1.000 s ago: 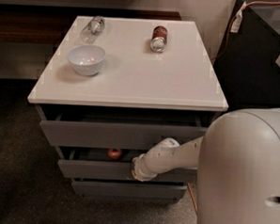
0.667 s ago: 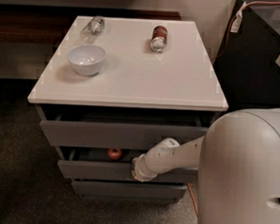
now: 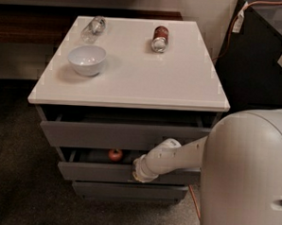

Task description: Pick apple from middle drawer and place on counter

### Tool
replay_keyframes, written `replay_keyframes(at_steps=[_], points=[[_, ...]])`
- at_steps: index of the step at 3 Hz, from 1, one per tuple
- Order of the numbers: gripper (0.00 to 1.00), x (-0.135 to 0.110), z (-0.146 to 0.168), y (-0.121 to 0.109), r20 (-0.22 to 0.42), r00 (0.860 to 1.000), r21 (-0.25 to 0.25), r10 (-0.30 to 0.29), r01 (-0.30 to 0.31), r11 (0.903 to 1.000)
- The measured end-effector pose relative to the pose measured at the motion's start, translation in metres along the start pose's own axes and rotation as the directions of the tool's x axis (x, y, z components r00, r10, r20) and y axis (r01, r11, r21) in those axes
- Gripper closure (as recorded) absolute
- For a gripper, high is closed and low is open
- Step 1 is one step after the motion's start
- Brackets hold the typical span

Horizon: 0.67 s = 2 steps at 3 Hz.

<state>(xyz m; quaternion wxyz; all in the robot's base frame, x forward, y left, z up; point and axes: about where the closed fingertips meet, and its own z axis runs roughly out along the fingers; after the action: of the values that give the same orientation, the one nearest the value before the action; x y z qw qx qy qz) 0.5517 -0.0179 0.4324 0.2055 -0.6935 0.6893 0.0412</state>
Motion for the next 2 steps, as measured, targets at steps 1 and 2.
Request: replay_keyframes(at_steps=[1,2], points=[[0.1,-0.0003,-0.0007,-0.0001,0.0,1.0,0.0,0.0,0.0,1.0],[0.0,-0.0003,-0.0006,0.0,0.0,1.0,0.0,0.0,0.0,1.0]])
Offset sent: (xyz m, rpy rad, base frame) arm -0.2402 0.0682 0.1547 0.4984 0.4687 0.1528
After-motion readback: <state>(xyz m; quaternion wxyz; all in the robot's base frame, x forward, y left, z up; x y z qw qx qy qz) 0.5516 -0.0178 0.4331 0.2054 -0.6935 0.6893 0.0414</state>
